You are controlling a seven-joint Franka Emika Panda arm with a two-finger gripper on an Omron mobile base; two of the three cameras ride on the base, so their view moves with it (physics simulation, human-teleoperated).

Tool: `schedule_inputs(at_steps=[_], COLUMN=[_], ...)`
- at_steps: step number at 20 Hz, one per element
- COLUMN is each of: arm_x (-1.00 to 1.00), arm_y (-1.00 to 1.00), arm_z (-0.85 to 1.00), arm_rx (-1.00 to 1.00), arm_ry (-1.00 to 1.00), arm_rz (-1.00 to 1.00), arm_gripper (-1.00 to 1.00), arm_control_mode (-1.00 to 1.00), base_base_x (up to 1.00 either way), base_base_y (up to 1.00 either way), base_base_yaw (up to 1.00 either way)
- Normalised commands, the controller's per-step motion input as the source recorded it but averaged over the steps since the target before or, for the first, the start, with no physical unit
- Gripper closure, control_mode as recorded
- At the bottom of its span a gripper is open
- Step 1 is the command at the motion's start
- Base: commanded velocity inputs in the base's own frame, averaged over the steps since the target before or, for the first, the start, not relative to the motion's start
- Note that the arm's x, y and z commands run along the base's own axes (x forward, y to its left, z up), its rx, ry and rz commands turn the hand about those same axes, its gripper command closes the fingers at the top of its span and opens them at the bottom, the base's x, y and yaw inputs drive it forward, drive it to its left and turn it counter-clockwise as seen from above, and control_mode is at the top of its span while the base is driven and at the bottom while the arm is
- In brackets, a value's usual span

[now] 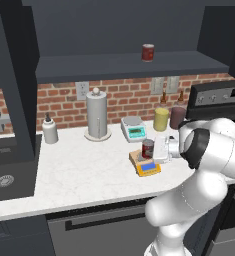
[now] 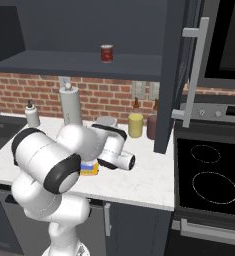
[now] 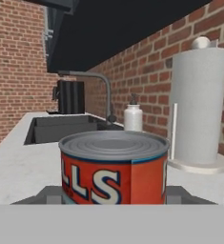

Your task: Pick the canned food and place it on the digital scale for weighing, and close the cabinet.

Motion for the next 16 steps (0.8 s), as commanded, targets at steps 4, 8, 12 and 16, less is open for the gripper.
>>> schedule_inputs(at_steps=[4, 8, 12, 16], arm_x=[0.25, 0.24, 0.18, 0.14], arm_y=[0.13, 0.06, 0.0, 0.0], arm_z=[-0.08, -0.15, -0.21, -0.15], arm_rx=[0.0, 0.0, 0.0, 0.0], arm_ry=[0.0, 0.0, 0.0, 0.0], arm_rz=[0.01, 0.0, 0.0, 0.0], arm_gripper=[1.0, 1.0, 1.0, 1.0], arm_control_mode=[-1.0, -1.0, -1.0, -1.0], base_base_x=[0.0, 0.0, 0.0, 0.0], base_base_y=[0.0, 0.0, 0.0, 0.0], base_base_yaw=[0.0, 0.0, 0.0, 0.0])
